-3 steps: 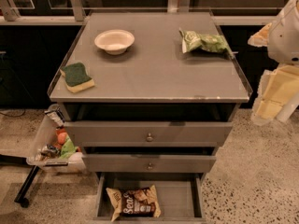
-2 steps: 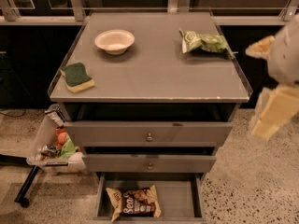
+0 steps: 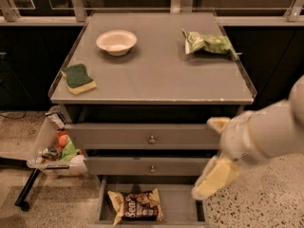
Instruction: Pick brown chip bag from bottom drawer and place on counter
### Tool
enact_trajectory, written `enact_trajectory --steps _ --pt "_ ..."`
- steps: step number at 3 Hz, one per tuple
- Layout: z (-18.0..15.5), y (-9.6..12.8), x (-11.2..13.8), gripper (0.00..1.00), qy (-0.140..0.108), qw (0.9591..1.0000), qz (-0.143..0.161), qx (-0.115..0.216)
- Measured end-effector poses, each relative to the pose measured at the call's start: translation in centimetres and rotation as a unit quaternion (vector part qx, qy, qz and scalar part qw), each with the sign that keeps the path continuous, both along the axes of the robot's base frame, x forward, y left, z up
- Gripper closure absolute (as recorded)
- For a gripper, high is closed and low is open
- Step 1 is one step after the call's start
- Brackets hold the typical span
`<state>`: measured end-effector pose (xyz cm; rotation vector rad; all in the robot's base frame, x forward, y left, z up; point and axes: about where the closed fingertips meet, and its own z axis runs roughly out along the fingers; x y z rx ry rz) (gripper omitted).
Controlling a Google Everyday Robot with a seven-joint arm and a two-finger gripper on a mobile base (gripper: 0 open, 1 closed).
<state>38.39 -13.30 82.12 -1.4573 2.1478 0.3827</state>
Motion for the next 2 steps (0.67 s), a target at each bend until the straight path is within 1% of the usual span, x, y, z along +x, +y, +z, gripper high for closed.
enact_trajectory --steps 1,2 --pt "-12.2 4.0 -0.8 0.0 0.082 0.9942 -0.011 0.069" --pt "-15.4 4.0 0.1 0.0 0.089 0.9913 -0.032 0.092"
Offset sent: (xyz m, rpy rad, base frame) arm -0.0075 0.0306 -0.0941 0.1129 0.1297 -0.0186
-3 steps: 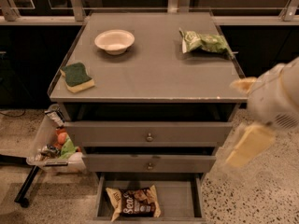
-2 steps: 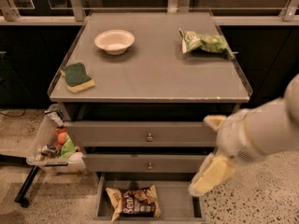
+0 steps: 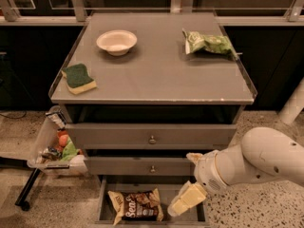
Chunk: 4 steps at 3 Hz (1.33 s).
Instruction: Pick brown chip bag from bottom drawer and place on counter
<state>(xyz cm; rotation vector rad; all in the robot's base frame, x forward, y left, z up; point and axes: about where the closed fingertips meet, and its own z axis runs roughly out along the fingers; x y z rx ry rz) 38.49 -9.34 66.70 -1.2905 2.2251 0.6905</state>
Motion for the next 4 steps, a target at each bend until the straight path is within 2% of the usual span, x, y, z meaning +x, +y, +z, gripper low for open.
enact_trajectory --steps 1,2,3,4 --pt "0.0 0.0 0.0 0.0 0.0 1.0 0.0 0.0" --pt "-5.0 0.3 -1.3 0.0 0.039 0.9988 -0.03 0.009" --pt "-12.9 0.4 -2.2 0.0 0.06 0.9953 -0.066 0.035" --pt "-18.5 0.8 0.9 0.0 0.04 0.9944 -0.076 0.062"
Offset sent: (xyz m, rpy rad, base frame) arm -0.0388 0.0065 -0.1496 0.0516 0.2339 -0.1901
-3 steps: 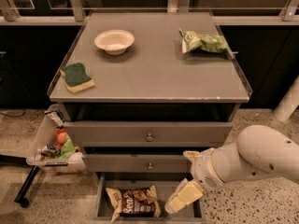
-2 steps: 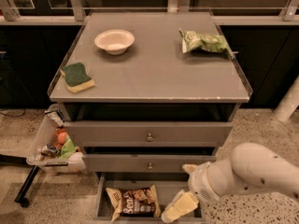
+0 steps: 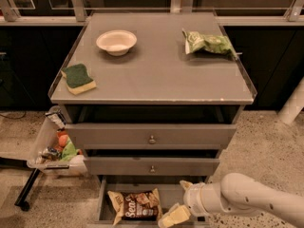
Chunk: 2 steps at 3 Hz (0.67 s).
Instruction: Pick brown chip bag from bottom drawer and place on counter
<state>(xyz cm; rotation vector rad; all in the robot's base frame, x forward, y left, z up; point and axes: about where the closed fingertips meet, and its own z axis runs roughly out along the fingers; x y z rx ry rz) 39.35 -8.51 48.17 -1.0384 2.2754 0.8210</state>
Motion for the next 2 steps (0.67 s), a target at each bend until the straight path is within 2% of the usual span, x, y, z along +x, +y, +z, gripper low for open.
enact_trajectory --steps 1,2 --pt "-4.9 2.0 3.8 0.0 -0.009 0.9994 0.011 0.032" --pt "-7.1 2.9 3.3 0.0 0.013 0.9985 0.001 0.054"
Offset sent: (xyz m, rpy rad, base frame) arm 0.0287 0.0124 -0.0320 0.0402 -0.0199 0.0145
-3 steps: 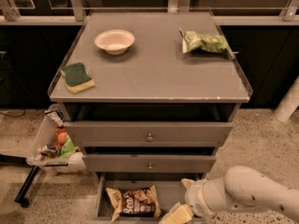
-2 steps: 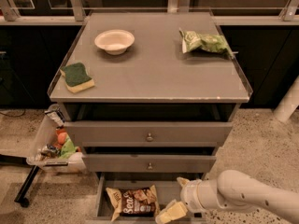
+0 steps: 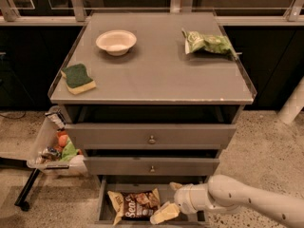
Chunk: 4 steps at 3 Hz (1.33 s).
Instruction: Pick brown chip bag from bottom drawer and place on counter
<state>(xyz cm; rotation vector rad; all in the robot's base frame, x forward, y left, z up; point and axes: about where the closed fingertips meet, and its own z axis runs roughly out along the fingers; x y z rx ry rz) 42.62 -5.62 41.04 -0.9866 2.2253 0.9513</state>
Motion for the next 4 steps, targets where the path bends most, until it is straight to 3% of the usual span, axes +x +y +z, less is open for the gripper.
enact_trajectory --steps 1,2,3,4 --pt "-0.4 0.2 0.0 0.0 -0.004 0.9999 -0.014 0.003" --pt "-3.0 0.2 2.0 0.0 -0.037 0.9985 -0.04 -0.003" --pt "-7.0 0.3 5.5 0.0 -0.083 0.9958 -0.038 0.009" --pt "-7.0 0.4 5.4 0.0 -0.083 0.9958 -0.037 0.009"
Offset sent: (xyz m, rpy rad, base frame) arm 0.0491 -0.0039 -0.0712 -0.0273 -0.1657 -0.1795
